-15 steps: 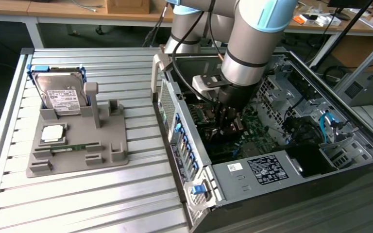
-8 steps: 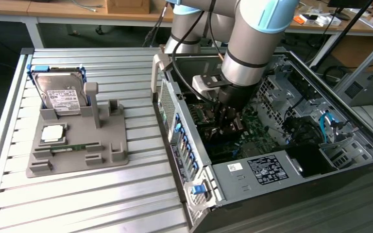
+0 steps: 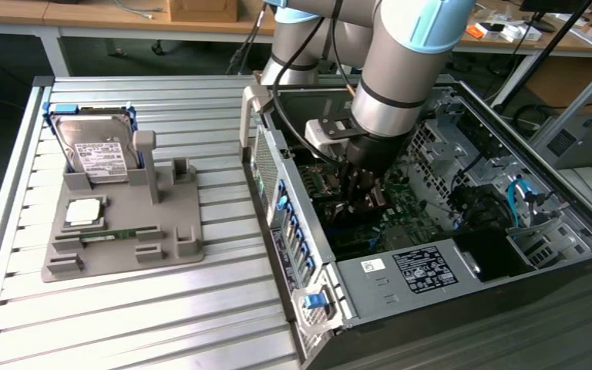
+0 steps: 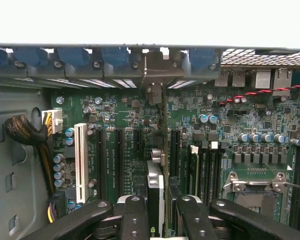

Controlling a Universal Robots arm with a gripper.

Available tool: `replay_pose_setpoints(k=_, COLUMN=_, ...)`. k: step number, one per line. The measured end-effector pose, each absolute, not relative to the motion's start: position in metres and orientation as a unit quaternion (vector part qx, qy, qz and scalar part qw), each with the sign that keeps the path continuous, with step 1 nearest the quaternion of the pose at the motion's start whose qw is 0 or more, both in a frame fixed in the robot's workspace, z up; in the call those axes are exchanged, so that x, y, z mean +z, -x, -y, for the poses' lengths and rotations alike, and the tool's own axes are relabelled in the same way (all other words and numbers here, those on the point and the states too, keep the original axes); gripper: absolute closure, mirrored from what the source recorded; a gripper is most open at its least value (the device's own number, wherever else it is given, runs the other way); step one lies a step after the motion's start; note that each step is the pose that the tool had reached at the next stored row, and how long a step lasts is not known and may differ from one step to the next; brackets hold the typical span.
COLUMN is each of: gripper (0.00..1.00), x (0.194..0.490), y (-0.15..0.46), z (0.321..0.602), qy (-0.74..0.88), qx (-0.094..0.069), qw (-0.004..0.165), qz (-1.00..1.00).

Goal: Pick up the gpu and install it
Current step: 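Insert the gpu into the slot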

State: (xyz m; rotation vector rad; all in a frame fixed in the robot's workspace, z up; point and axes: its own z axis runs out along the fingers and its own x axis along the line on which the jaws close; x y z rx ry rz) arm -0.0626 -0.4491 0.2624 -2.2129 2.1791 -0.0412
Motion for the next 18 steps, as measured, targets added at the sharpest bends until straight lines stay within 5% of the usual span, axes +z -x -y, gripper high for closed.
replay_pose_setpoints(k=18, gripper=0.73, x=0.2606, y=0.0605, z=0.4494, qy=0.712, qx=-0.015, qw=0.015, qz=-0.701)
